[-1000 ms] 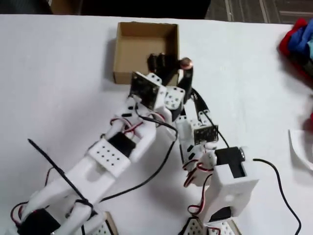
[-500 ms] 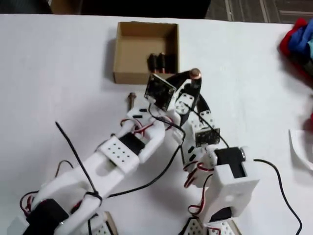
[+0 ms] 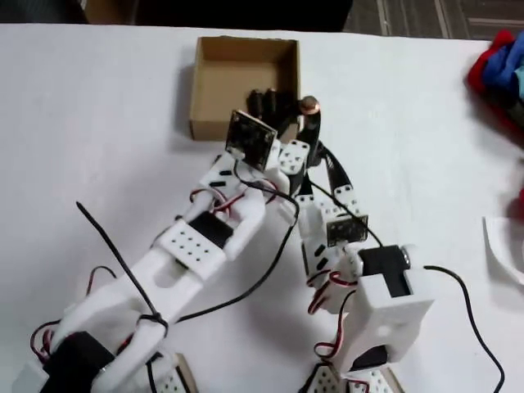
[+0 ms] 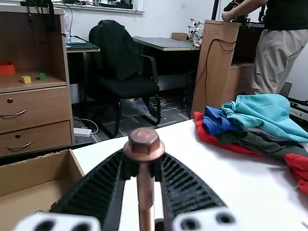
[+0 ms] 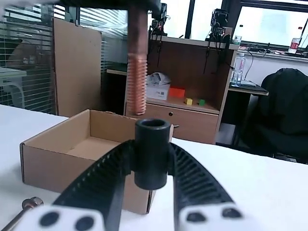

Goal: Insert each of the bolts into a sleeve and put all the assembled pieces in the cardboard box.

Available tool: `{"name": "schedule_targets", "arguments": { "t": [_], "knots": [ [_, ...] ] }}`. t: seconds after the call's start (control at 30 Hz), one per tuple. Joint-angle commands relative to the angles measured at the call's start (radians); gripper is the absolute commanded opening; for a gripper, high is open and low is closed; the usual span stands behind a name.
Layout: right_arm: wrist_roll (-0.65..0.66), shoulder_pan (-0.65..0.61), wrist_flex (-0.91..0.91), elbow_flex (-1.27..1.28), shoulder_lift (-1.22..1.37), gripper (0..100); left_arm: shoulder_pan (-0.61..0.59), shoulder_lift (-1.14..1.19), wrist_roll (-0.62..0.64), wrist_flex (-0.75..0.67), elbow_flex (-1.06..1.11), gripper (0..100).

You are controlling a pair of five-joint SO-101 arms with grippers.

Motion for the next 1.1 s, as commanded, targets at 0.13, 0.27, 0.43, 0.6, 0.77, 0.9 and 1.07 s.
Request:
{"name": "schedule_targets", "arguments": {
  "t": [0.13,0.27,0.43,0.6,0.77,0.9,1.07],
  "knots": [
    [0.000,0.005,-0.033,0.003,-0.007,1.9,-0.003,-0.003,0.002,-0.026,-0.064,2],
    [0.000,0.002,-0.044,0.012,-0.008,1.9,-0.003,-0.003,0.002,-0.026,-0.068,2],
    [0.000,0.002,-0.044,0.012,-0.008,1.9,-0.003,-0.003,0.002,-0.026,-0.068,2],
    [0.000,0.001,-0.044,0.012,-0.008,1.9,-0.002,-0.003,0.002,-0.026,-0.068,2],
    [0.002,0.001,-0.045,0.012,-0.008,1.9,-0.002,-0.002,-0.002,-0.026,-0.068,2],
    [0.011,0.001,-0.045,0.012,-0.008,1.9,-0.002,-0.002,-0.003,-0.028,-0.068,2],
    [0.084,-0.028,-0.045,0.012,-0.008,1.9,-0.002,-0.002,-0.005,-0.028,-0.070,2]
  ]
}}
